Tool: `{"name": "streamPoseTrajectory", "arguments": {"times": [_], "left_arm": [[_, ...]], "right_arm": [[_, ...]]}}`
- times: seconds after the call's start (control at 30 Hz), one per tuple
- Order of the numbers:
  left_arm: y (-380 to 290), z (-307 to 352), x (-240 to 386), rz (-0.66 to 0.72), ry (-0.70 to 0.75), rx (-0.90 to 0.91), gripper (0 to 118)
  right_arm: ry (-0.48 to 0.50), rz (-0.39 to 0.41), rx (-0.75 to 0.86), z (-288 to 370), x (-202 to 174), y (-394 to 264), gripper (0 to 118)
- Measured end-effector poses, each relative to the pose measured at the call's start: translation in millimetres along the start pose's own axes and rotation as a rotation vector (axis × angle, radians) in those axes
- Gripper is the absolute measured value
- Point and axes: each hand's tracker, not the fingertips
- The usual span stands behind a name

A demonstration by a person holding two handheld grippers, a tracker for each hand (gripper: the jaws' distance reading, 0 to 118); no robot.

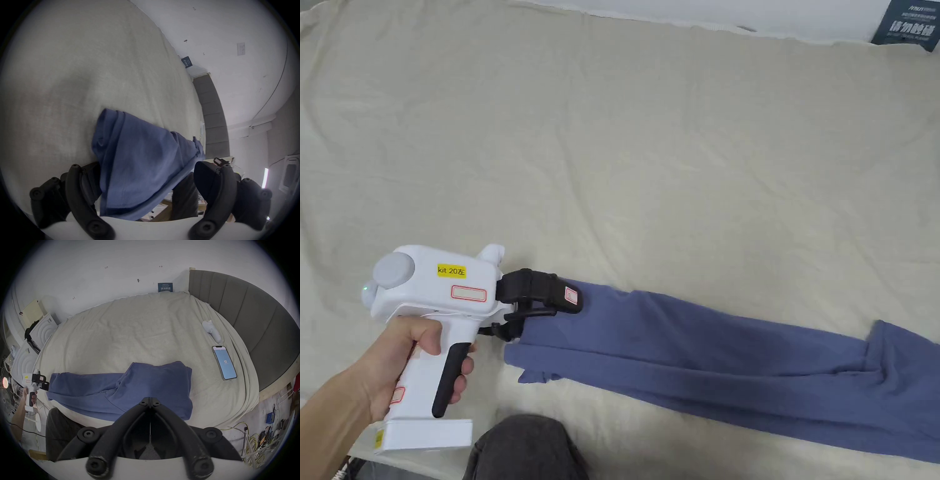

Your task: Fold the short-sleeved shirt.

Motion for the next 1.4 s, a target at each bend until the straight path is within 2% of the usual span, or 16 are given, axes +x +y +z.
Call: {"name": "streamPoseTrajectory", "arguments": {"times": [0.07,0.1,0.13,0.2,0.27,0.3,0.63,1.07,1.27,1.4], "left_arm": [[-1,-7,1,0.019,-0.027,-0.035,108],[-4,-10,5,0.008,-0.022,-0.04,104],[-6,-9,8,-0.002,-0.012,-0.043,92],[-6,-5,7,-0.045,0.082,-0.016,5],[-7,-9,2,-0.071,0.187,-0.02,5],[-9,-9,-1,-0.056,0.132,-0.038,5],[-14,15,12,-0.047,0.175,0.05,5],[-20,99,5,0.019,0.326,0.17,5],[-26,107,30,-0.023,0.413,0.146,5],[-30,89,87,-0.171,0.582,0.118,5]], "right_arm": [[0.004,-0.005,0.003,-1,-3,0,0],[0.013,-0.011,0.006,-1,-4,0,0],[0.022,-0.013,0.006,-1,-5,0,0],[0.041,-0.009,0.01,0,-6,-1,0],[0.043,-0.006,0.012,-1,-8,-2,0],[0.045,-0.008,0.014,-1,-9,-2,0],[0.069,-0.033,0.076,18,-4,-1,0],[0.104,-0.044,0.119,20,6,-1,0],[0.132,-0.04,0.118,16,4,-2,0],[0.148,-0.034,0.115,17,2,-3,0]]}}
